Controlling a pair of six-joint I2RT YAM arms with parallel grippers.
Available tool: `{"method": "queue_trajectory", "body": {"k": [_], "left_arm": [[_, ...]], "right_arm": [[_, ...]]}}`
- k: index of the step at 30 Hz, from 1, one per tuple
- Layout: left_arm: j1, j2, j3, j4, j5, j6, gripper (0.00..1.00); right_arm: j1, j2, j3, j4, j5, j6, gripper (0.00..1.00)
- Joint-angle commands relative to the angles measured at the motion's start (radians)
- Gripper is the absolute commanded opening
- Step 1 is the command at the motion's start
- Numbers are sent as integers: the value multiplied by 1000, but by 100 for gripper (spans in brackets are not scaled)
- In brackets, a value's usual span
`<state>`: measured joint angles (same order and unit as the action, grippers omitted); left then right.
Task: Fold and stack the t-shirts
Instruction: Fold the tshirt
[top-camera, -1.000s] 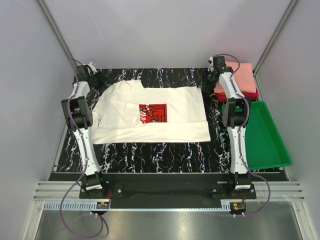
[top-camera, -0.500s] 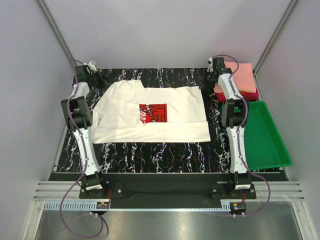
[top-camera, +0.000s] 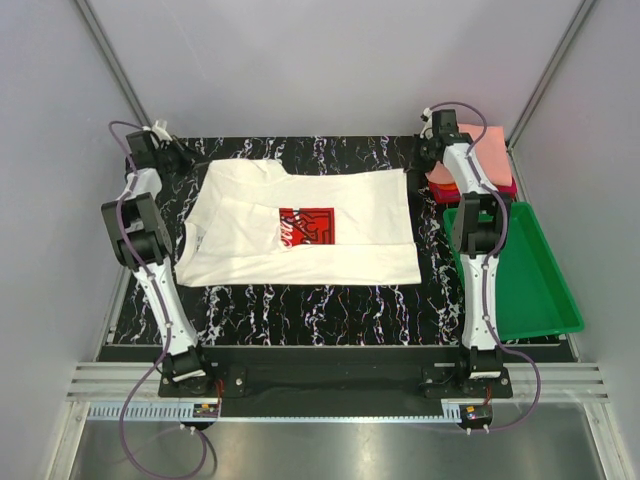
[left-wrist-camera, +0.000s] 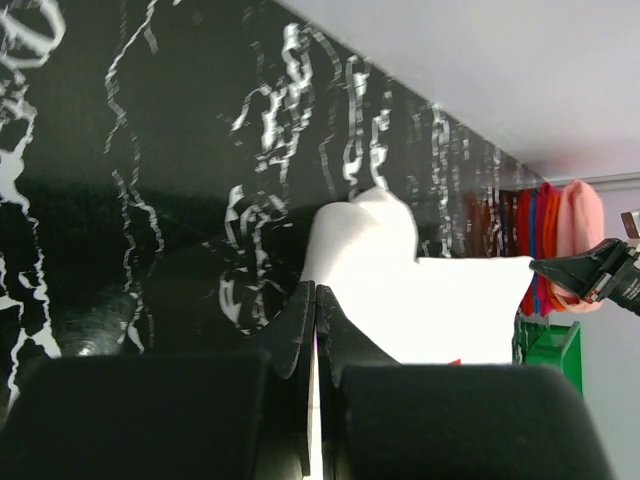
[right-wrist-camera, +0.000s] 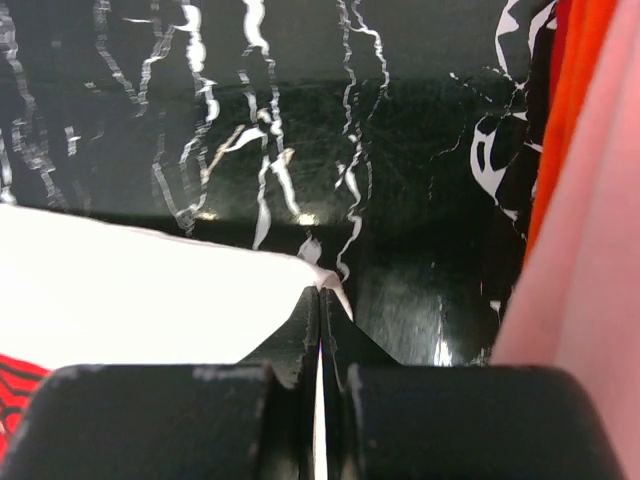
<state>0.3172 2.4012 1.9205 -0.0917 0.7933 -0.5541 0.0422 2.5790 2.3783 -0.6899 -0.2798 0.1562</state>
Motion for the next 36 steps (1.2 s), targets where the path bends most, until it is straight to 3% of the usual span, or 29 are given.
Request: {"method": "queue_trajectory", "body": {"k": [1,8,18,36], "left_arm": [[0,-103,-43,108,63,-12,0],[3,-168,-144,155,75,-18,0],[49,-349,-420,280,17,-78,0],[120,-490,-653,300,-9,-98,0]], "right_arm": [[-10,-157,-85,110,1,-30,0],[-8,-259,-260,228,-15,-44,0],[-10,-467,-678,509,4,-43,0],[-10,-666,-1004,679,42,11,0]]}}
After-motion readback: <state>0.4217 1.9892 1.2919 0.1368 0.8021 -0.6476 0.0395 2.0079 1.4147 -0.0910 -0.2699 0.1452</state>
